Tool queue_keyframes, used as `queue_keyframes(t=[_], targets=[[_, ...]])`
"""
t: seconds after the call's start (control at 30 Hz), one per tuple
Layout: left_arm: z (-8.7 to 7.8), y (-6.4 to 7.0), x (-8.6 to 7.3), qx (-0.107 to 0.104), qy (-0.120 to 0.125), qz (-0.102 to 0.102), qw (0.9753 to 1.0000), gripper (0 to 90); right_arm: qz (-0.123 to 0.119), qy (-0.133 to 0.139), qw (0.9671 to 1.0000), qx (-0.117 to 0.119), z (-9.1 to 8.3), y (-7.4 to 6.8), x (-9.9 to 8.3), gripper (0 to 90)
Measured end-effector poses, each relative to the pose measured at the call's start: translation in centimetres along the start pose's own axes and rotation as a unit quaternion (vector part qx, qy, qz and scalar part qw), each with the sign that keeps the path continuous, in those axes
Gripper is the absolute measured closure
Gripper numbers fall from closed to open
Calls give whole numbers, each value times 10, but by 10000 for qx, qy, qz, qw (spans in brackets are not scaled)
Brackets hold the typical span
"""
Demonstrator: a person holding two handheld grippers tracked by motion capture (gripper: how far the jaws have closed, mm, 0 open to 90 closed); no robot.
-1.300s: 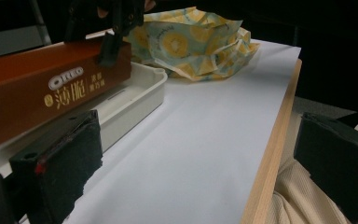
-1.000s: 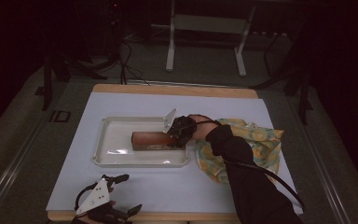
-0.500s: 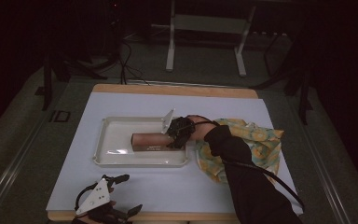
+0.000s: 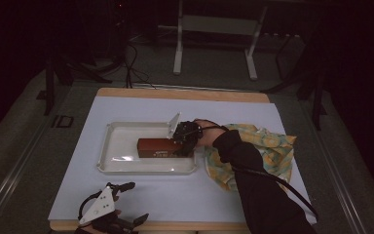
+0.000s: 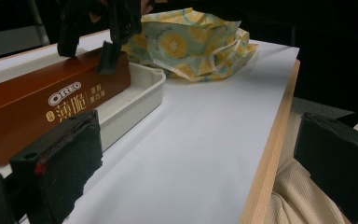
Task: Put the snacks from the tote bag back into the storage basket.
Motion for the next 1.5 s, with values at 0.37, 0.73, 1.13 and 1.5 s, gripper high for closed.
queue_keyframes(t=[0.37,0.73,1.13,1.5], targets=[[0,0,0,12,-2,-19,10000,13,263,347,9991,-12,-32,1,-3,126],[0,0,0,35,-6,-19,10000,13,888,745,9933,-31,-60,7,-11,114],[0,0,0,27,-13,-14,10000,13,1406,1275,9793,-700,-92,5,-46,138],[1,0,1,41,-8,-28,10000,13,2022,1582,9580,-1276,-111,-1,-85,138]])
Point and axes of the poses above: each handheld gripper's, and its own axes: z roughly forward along the jaws, x roughly out of its top, y roughly to its right, the point moved 1 cm from there along z, roughly forward along the jaws, and after that the axes turned 11 degrees about z, right-handed, at the moved point
